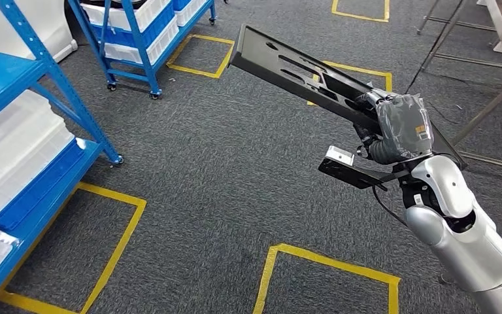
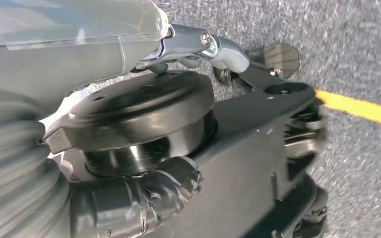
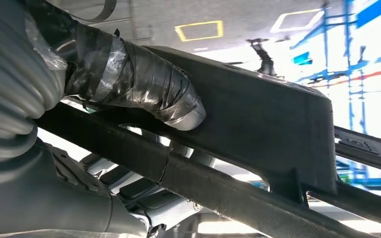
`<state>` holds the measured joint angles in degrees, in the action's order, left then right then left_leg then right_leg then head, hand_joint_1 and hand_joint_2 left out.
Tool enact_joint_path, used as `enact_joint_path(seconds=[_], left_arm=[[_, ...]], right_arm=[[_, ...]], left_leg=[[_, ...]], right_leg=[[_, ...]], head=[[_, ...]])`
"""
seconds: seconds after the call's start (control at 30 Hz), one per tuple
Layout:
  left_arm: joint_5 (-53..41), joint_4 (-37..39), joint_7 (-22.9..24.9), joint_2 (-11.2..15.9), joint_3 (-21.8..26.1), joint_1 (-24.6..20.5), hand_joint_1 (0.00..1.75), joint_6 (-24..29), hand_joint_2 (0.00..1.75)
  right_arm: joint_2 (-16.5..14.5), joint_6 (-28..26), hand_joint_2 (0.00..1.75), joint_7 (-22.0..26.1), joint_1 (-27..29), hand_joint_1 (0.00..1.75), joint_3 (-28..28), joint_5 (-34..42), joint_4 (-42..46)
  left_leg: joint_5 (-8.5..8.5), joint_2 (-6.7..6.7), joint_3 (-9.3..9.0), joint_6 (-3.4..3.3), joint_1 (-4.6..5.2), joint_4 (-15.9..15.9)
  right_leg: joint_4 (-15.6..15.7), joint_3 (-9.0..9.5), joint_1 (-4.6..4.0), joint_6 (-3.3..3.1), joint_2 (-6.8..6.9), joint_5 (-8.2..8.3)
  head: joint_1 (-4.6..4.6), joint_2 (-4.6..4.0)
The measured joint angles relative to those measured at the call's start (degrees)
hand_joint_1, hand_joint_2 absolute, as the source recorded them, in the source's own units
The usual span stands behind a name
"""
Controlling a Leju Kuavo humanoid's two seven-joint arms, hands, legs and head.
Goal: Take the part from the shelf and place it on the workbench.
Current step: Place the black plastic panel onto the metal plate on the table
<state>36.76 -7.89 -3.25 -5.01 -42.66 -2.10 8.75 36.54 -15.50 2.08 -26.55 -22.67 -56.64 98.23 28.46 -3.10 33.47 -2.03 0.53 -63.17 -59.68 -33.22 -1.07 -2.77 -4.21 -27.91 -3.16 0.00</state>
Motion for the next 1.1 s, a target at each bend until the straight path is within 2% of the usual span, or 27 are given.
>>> enact_joint_path(seconds=[0.07, 0.13, 0.17, 0.2, 0.27, 0.3, 0.33, 0.37, 0.4, 0.47, 0.5, 0.53, 0.57, 0.63, 0.67, 0.7, 0.77, 0.83, 0.87, 0.9, 0.93, 0.97, 1.03, 1.07, 1.1], left_arm=[[0.1, 0.0, 0.0, 0.0, 0.0, 0.1, 0.0, -0.3, 1.75], [0.1, 0.0, 0.0, -0.1, 0.0, 0.0, 0.0, -0.5, 1.75], [0.1, 0.0, 0.1, -0.1, 0.0, 0.0, 0.0, -0.6, 1.75], [0.1, 0.0, 0.2, -0.1, 0.0, 0.1, 0.0, -0.6, 1.75], [0.1, 0.0, 0.4, -0.1, 0.0, 0.3, 0.0, -0.7, 1.75], [0.1, 0.0, 0.5, -0.1, 0.0, 0.3, 0.0, -0.7, 1.75], [0.1, 0.0, 0.6, -0.1, 0.0, 0.4, 0.0, -0.8, 1.75], [0.1, 0.0, 0.7, 0.0, 0.0, 0.4, 0.0, -0.8, 1.75], [0.1, 0.0, 0.8, 0.0, 0.0, 0.5, 0.0, -0.8, 1.75], [0.1, 0.1, 1.3, 0.1, 0.0, 0.5, 0.0, -0.9, 1.75], [0.1, 0.1, 1.5, 0.2, 0.0, 0.5, 0.0, -1.0, 1.75], [0.1, 0.1, 1.7, 0.4, 0.0, 0.5, 0.0, -1.2, 1.75], [0.2, 0.2, 1.8, 0.5, 0.0, 0.5, 0.0, -1.4, 1.75], [0.2, 0.2, 2.0, 0.6, 0.0, 0.5, 0.0, -1.6, 1.75], [0.2, 0.2, 2.0, 0.7, 0.0, 0.5, 0.0, -1.6, 1.75], [0.2, 0.2, 2.0, 0.7, 0.0, 0.5, 0.0, -1.7, 1.75], [0.3, 0.2, 1.9, 0.7, 0.0, 0.2, 0.0, -2.0, 1.75], [0.4, 0.2, 1.8, 0.7, 0.0, -0.2, 0.0, -2.4, 1.75], [0.4, 0.2, 1.8, 0.6, 0.0, -0.3, 0.0, -2.5, 1.75], [0.4, 0.2, 1.8, 0.6, 0.0, -0.4, 0.0, -2.6, 1.75], [0.4, 0.2, 1.8, 0.5, 0.0, -0.4, 0.0, -2.6, 1.75], [0.4, 0.2, 1.9, 0.5, 0.0, -0.4, 0.0, -2.7, 1.75], [0.4, 0.2, 1.9, 0.4, 0.0, -0.3, 0.0, -2.7, 1.75], [0.4, 0.2, 1.8, 0.3, 0.0, -0.2, 0.0, -2.8, 1.75], [0.4, 0.2, 1.8, 0.3, 0.0, -0.2, 0.0, -2.8, 1.75]], right_arm=[[0.0, 0.1, 1.75, 0.0, -0.1, 1.75, 0.0, -0.1, 0.0], [0.1, 0.1, 1.75, -0.1, -0.1, 1.75, 0.0, -0.2, 0.0], [0.2, 0.1, 1.75, -0.1, -0.1, 1.75, 0.0, -0.2, 0.0], [0.4, 0.1, 1.75, -0.1, -0.2, 1.75, 0.1, -0.2, 0.0], [0.6, 0.1, 1.75, -0.1, -0.2, 1.75, 0.1, -0.3, -0.1], [0.6, 0.1, 1.75, -0.1, -0.2, 1.75, 0.1, -0.3, -0.1], [0.6, 0.0, 1.75, -0.1, 0.0, 1.75, 0.1, -0.3, -0.2], [0.6, 0.0, 1.75, -0.1, 0.1, 1.75, 0.1, -0.3, -0.3], [0.6, 0.0, 1.75, -0.1, 0.3, 1.75, 0.1, -0.3, -0.4], [0.6, 0.0, 1.75, -0.2, 0.3, 1.75, 0.1, -0.5, -0.5], [0.5, 0.0, 1.75, -0.3, 0.3, 1.75, 0.1, -0.5, -0.5], [0.5, 0.0, 1.75, -0.3, 0.3, 1.75, 0.1, -0.6, -0.5], [0.4, 0.0, 1.75, -0.3, 0.2, 1.75, 0.1, -0.6, -0.6], [0.4, 0.0, 1.75, -0.4, 0.1, 1.75, 0.1, -0.6, -0.6], [0.4, 0.0, 1.75, -0.4, -0.1, 1.75, 0.1, -0.6, -0.6], [0.4, 0.0, 1.75, -0.4, -0.3, 1.75, 0.1, -0.6, -0.5], [0.4, 0.0, 1.75, -0.4, -0.7, 1.75, 0.1, -0.6, -0.5], [0.3, -0.1, 1.75, -0.3, -0.9, 1.75, 0.1, -0.6, -0.6], [0.3, -0.1, 1.75, -0.2, -0.8, 1.75, 0.1, -0.6, -0.7], [0.2, -0.1, 1.75, -0.2, -0.8, 1.75, 0.1, -0.5, -0.7], [0.2, -0.1, 1.75, -0.2, -0.9, 1.75, 0.1, -0.5, -0.8], [0.2, -0.1, 1.75, -0.2, -1.0, 1.75, 0.1, -0.5, -0.9], [0.1, 0.0, 1.75, -0.2, -1.3, 1.75, 0.1, -0.5, -1.0], [0.0, 0.1, 1.75, -0.2, -1.4, 1.75, 0.1, -0.5, -1.1], [0.0, 0.1, 1.75, -0.2, -1.5, 1.75, 0.0, -0.5, -1.2]], left_leg=[[-0.1, -1.08, -1.26, -0.34, -0.02, 2.7], [-0.33, 0.11, -1.56, -0.55, -0.09, 4.2], [-0.51, 0.77, -1.85, -0.79, -0.22, 5.0], [-0.76, 1.45, -2.08, -1.03, -0.38, 5.8], [-1.08, 2.78, -2.25, -1.33, -0.5, 6.3], [-1.09, 3.41, -2.23, -1.35, -0.5, 6.3], [-1.05, 4.07, -2.21, -1.3, -0.51, 6.3], [-0.97, 4.72, -2.23, -1.19, -0.55, 6.3], [-0.86, 5.35, -2.27, -1.02, -0.61, 6.3], [-0.49, 6.47, -2.45, -0.37, -0.73, 6.0], [-0.25, 6.94, -2.53, 0.11, -0.64, 5.9], [-0.09, 7.32, -2.61, 0.6, -0.51, 5.8], [-0.01, 7.69, -2.67, 1.04, -0.34, 5.7], [0.09, 8.47, -2.78, 1.77, -0.33, 5.8], [0.47, 8.2, -2.7, 2.05, -0.47, 5.5], [1.4, 7.33, -2.23, 2.19, -0.59, 4.3], [4.79, 4.58, 0.58, 1.98, -0.53, -1.8], [7.92, 3.19, 4.61, 1.39, -0.06, -9.9], [8.24, 3.0, 5.86, 1.05, 0.16, -12.2], [7.58, 2.87, 6.23, 0.67, 0.34, -12.6], [5.66, 2.55, 5.39, 0.25, 0.46, -10.4], [3.3, 1.85, 3.9, -0.15, 0.53, -6.8], [0.07, -1.0, 0.97, -0.71, 0.35, 0.5], [-0.33, -1.97, 0.28, -0.79, 0.28, 2.4], [-0.22, -2.4, 0.0, -0.81, 0.24, 3.2]], right_leg=[[-0.4, -0.85, 0.34, 0.55, -1.37, 0.29], [-0.4, -1.41, 0.64, 1.33, -2.33, 0.67], [-0.8, -1.81, 0.6, 1.71, -1.75, 0.43], [-2.1, -2.56, 0.56, 2.08, -0.57, -0.35], [-7.8, -5.49, 0.89, 2.84, 2.47, -3.25], [-11.3, -7.27, 1.33, 3.23, 3.25, -4.63], [-14.0, -8.72, 1.89, 3.66, 3.65, -5.32], [-15.0, -9.32, 2.48, 4.1, 3.89, -5.03], [-13.8, -8.8, 3.07, 4.56, 4.17, -3.72], [-6.6, -5.27, 3.95, 5.57, 5.79, -0.07], [-3.2, -3.61, 4.0, 5.77, 6.74, 1.16], [-1.1, -2.64, 3.88, 5.64, 7.36, 1.67], [-0.4, -2.48, 3.62, 5.28, 7.61, 1.53], [-0.5, -2.8, 3.25, 4.1, 6.51, 1.67], [-0.4, -2.78, 3.17, 3.57, 6.0, 1.75], [-0.2, -2.68, 3.1, 2.97, 5.46, 1.86], [0.0, -2.5, 2.77, 1.87, 4.44, 2.01], [0.0, -2.54, 1.93, 1.17, 3.23, 2.04], [-0.1, -2.54, 1.51, 0.98, 2.53, 2.04], [-0.2, -2.54, 1.16, 0.85, 1.78, 2.03], [-0.4, -2.53, 0.89, 0.77, 0.92, 2.0], [-0.5, -2.55, 0.73, 0.73, 0.09, 1.96], [-1.0, -2.98, 0.56, 0.8, -1.56, 1.94], [-1.1, -3.34, 0.66, 1.0, -2.31, 2.06], [-1.2, -3.7, 0.76, 1.27, -3.08, 2.24]], head=[[0.0, 0.0], [0.02, 0.0], [-0.01, 0.0], [-0.03, 0.0], [-0.08, 0.0], [-0.07, 0.0], [-0.08, 0.0], [-0.07, 0.0], [-0.07, 0.0], [-0.07, 0.0], [-0.03, 0.0], [-0.01, 0.0], [0.02, 0.0], [0.04, 0.0], [0.04, 0.0], [0.04, 0.0], [0.03, 0.0], [0.03, 0.0], [0.03, 0.0], [0.03, 0.0], [0.04, 0.0], [0.04, 0.0], [0.03, 0.0], [0.03, 0.0], [0.03, 0.0]])
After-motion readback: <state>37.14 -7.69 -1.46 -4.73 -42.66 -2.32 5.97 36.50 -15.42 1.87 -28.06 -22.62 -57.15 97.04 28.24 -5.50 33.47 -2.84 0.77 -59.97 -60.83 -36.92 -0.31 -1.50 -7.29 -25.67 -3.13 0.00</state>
